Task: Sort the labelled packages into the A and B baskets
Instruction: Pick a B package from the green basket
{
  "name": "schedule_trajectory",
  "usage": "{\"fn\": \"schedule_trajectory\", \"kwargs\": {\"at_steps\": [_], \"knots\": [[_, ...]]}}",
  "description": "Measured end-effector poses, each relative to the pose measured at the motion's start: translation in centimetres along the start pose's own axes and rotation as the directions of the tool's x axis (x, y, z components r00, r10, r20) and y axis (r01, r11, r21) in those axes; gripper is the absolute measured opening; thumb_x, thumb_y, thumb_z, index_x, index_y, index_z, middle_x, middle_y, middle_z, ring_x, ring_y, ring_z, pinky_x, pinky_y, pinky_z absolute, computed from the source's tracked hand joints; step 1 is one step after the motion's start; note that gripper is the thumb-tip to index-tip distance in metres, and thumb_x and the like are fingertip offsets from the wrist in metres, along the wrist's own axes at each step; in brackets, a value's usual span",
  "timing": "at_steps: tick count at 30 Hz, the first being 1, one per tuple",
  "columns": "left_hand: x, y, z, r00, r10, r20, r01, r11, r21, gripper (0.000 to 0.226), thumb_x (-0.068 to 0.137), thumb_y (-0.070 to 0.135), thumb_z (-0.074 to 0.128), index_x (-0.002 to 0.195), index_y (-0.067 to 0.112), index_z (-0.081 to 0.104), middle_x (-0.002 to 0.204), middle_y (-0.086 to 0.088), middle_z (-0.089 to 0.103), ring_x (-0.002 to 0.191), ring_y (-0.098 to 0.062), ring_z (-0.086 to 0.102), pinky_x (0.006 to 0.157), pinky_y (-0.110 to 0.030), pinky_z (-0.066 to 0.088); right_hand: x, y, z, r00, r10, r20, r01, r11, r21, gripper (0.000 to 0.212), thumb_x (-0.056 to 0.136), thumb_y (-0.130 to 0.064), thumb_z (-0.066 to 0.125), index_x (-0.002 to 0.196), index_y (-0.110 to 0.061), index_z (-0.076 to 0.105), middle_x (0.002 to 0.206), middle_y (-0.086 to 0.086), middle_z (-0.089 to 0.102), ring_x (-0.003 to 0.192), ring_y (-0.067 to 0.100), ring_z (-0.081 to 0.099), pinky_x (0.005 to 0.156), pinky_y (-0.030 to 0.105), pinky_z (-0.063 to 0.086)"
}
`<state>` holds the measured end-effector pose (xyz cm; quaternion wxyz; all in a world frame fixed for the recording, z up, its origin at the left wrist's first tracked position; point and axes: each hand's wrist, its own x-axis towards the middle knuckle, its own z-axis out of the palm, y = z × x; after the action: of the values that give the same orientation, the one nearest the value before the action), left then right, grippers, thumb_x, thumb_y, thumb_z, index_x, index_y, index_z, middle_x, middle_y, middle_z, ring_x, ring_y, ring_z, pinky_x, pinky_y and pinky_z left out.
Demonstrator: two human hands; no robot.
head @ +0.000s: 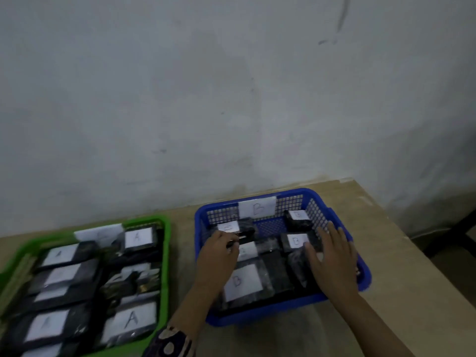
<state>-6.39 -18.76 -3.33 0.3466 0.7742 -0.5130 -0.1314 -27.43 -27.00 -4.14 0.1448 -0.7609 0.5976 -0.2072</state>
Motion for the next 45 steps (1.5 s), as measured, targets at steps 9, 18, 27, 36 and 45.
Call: {"fn": "schedule_trajectory", "kwargs": {"at_steps": [9, 18, 27, 36, 45], "knots": [[-5.3, -5.6, -8.4, 0.975, -0.082, -0.205, 0.083, 0.997, -0.003, 0.015, 0.089, 0.019, 0.052, 0.099, 0.016, 0.063, 0.102, -0.002, 0.059, 0.089, -0.018, 0.057, 0.073, -0.024, 0.043, -4.5, -11.8, 5.6, 0.939, -0.318, 0.131, 0.295, 0.94, 0.17, 0.106, 0.065, -0.083, -0.01, 0.133, -0.021, 0.041, 0.153, -0.001, 0.02, 0.143, 0.018, 0.008, 0.115, 0.043, 0.004], [-8.4, -13.2, -16.1, 0.947, -0.127, -0.296, 0.145, 0.989, 0.041, 0.015, 0.09, 0.02, 0.054, 0.1, 0.015, 0.063, 0.099, -0.003, 0.062, 0.087, -0.017, 0.057, 0.071, -0.021, 0.039, -8.6, -21.9, 10.1, 0.858, -0.48, 0.181, 0.429, 0.865, 0.26, 0.103, 0.067, -0.081, -0.008, 0.133, -0.018, 0.042, 0.149, 0.004, 0.031, 0.14, 0.015, 0.006, 0.111, 0.035, -0.001], [-10.3, -21.4, -20.7, 0.924, -0.142, -0.355, 0.201, 0.97, 0.135, 0.015, 0.081, 0.011, 0.062, 0.095, 0.014, 0.066, 0.087, -0.008, 0.069, 0.075, -0.028, 0.062, 0.066, -0.039, 0.055, -10.3, -28.2, 13.8, 0.821, -0.503, 0.27, 0.457, 0.863, 0.217, 0.08, 0.073, -0.067, 0.009, 0.133, -0.024, 0.04, 0.147, -0.006, 0.033, 0.142, 0.016, 0.012, 0.115, 0.037, 0.006], [-8.0, -25.6, -22.6, 0.914, -0.276, -0.296, 0.316, 0.944, 0.094, 0.025, 0.088, 0.012, 0.053, 0.112, 0.005, 0.058, 0.114, -0.014, 0.06, 0.105, -0.029, 0.052, 0.087, -0.033, 0.04, -10.4, -34.1, 16.8, 0.719, -0.564, 0.407, 0.514, 0.825, 0.236, 0.065, 0.082, -0.057, 0.019, 0.13, -0.021, 0.044, 0.14, 0.001, 0.043, 0.139, 0.018, 0.018, 0.112, 0.035, 0.007], [-6.9, -27.3, -22.5, 0.902, -0.378, -0.211, 0.411, 0.899, 0.148, 0.019, 0.091, 0.018, 0.049, 0.103, 0.01, 0.06, 0.107, -0.011, 0.063, 0.099, -0.029, 0.053, 0.089, -0.033, 0.034, -9.6, -37.4, 20.2, 0.667, -0.48, 0.57, 0.536, 0.84, 0.081, 0.042, 0.098, -0.031, 0.027, 0.137, -0.017, 0.027, 0.146, 0.003, 0.03, 0.139, 0.022, 0.01, 0.11, 0.041, 0.01]]}}
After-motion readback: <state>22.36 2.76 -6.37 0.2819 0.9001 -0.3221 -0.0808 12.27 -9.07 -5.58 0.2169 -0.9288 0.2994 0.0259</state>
